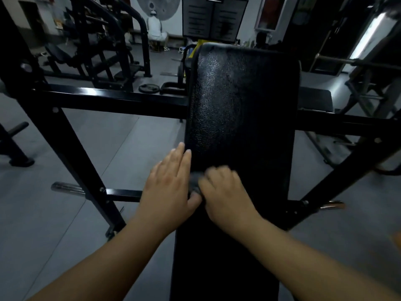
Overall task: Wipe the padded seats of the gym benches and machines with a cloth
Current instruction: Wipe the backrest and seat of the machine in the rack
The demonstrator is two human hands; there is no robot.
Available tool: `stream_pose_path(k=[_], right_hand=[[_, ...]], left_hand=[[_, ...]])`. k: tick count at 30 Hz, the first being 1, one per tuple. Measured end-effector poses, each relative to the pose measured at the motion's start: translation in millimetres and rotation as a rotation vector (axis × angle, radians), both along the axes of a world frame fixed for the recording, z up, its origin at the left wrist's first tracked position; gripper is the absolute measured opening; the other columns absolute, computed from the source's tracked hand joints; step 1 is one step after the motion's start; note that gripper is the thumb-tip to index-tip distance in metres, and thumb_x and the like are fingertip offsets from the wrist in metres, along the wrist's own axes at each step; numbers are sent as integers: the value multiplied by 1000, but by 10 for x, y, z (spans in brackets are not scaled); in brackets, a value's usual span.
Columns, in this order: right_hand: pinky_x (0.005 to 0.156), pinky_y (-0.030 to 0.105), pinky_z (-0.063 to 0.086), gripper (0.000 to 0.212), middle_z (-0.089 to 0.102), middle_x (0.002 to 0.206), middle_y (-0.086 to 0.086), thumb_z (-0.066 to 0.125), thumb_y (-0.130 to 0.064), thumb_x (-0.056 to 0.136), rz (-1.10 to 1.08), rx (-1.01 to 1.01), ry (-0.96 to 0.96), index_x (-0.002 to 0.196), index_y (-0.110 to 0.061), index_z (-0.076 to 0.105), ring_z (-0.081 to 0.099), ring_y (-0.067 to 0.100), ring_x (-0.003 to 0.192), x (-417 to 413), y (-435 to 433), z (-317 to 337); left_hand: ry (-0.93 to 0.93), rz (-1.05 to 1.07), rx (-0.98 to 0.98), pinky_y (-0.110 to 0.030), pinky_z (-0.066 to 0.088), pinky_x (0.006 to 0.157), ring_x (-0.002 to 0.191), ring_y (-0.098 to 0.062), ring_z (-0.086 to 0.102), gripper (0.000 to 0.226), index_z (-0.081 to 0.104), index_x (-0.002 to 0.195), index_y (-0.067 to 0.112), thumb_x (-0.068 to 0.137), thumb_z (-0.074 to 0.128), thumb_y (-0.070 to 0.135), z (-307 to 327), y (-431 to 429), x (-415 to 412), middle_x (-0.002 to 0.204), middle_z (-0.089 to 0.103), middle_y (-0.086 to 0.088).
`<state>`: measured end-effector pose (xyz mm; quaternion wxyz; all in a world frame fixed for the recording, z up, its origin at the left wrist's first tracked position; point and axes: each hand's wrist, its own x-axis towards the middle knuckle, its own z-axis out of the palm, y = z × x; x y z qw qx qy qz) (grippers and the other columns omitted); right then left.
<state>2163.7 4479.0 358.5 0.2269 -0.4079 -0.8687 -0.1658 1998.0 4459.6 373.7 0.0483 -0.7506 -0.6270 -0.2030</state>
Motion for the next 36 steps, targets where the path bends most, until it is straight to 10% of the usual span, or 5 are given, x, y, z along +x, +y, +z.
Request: stream_pose_path(k=[12, 18, 23, 28, 36], right_hand=[[67, 35, 43, 14, 49, 101, 12, 54, -6, 86, 71, -51, 21, 96, -8, 64, 49, 31, 85, 886, -168, -325], [73, 38, 36, 10, 49, 106, 19, 53, -2, 83, -366, 86, 482, 90, -7, 57, 43, 35, 93, 1114, 567, 311], [65, 37, 36, 6, 46, 99, 13, 46, -10, 83, -33, 3, 201, 83, -12, 51, 40, 27, 85, 1428, 121, -138], [80, 40, 39, 16, 50, 106, 19, 51, -8, 80, -356, 96, 580, 89, -7, 65, 45, 36, 98, 1307, 926, 729], [61, 42, 49, 14, 50, 101, 8, 60, -19, 85, -87, -1, 225, 95, -10, 61, 47, 30, 87, 1370, 88, 66]], left_hand=[[84, -114, 113, -47, 22, 120, 152, -28, 13, 84, 29, 154, 6, 81, 47, 44, -191, -42, 313, 165, 14, -12], [126, -110, 99, -45, 20, 121, 153, -26, 11, 83, 28, 154, 7, 84, 49, 46, -282, -64, 461, 165, 13, -11], [190, -107, 84, -49, 20, 121, 152, -29, 12, 85, 31, 153, 7, 83, 42, 52, -326, -72, 591, 165, 15, -11], [210, -69, 80, -51, 19, 121, 153, -30, 10, 92, 31, 153, 6, 82, 41, 62, -347, -67, 663, 165, 15, -11], [216, -94, 80, -51, 22, 120, 152, -31, 13, 92, 33, 153, 5, 78, 44, 57, -309, -56, 616, 165, 17, -11]])
